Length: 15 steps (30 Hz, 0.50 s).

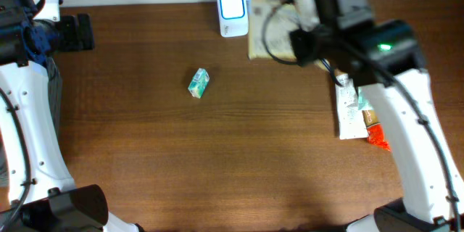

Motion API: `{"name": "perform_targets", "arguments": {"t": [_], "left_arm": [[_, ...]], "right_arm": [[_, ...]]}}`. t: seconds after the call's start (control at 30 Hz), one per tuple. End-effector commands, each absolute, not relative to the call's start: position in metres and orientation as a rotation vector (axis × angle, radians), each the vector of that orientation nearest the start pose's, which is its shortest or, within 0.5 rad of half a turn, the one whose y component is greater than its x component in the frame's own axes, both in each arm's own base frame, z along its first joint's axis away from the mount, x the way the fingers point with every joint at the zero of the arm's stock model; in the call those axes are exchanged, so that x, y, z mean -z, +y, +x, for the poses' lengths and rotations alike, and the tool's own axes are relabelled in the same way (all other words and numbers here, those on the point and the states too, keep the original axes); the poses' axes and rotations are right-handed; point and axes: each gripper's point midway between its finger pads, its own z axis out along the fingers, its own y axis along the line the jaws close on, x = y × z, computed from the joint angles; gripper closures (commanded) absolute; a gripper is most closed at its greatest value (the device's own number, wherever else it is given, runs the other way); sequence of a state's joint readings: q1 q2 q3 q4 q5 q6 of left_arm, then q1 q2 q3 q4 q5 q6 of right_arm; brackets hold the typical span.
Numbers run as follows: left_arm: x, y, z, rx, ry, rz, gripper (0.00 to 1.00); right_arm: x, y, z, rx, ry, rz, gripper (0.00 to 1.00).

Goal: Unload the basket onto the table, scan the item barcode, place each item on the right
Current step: 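Move the yellow bag to the right pile and release it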

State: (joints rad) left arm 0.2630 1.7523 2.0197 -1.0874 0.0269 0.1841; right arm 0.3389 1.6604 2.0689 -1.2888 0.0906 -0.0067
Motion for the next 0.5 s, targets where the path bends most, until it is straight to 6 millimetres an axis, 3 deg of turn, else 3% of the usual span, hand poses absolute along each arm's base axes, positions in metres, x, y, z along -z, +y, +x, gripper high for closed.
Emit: {"name": "perform_targets", "arguments": {"t": [0.0, 0.17, 0.23, 0.3, 0.33, 0.4, 0.47], "left_arm": [[-0.316, 0.114, 0.442, -0.178, 2.397, -0.062, 0.01], [-0.316, 0.114, 0.442, -0.178, 2.397, -0.062, 0.01], [-0.316, 0.114, 0.442, -0.178, 2.397, -0.062, 0.01], [-0.316, 0.114, 0.442, -0.178, 2.397, -0.062, 0.01], [-0.316, 0.114, 0.442, -0.178, 2.397, -0.062, 0.01], [-0.316, 0.114, 0.442, -0.178, 2.397, -0.062, 0.01], [-0.316, 0.114, 0.442, -0.178, 2.397, -0.062, 0.01]], "right_arm": [[-0.316, 0.099, 0.364, -0.337, 2.612, -0.127, 0.96], [-0.29, 0.025, 0.351, -0.432, 2.734, 0.1, 0.96], [-0.249, -0.006, 0.342, -0.531, 2.806, 0.174, 0.96], [-0.224, -0.026, 0.337, -0.632, 2.803, 0.231, 0.96], [-0.197, -0.049, 0.332, -0.679, 2.793, 0.346, 0.96], [-0.156, -0.093, 0.327, -0.648, 2.74, 0.519, 0.96], [-0.126, -0.123, 0.327, -0.606, 2.669, 0.638, 0.96]]}}
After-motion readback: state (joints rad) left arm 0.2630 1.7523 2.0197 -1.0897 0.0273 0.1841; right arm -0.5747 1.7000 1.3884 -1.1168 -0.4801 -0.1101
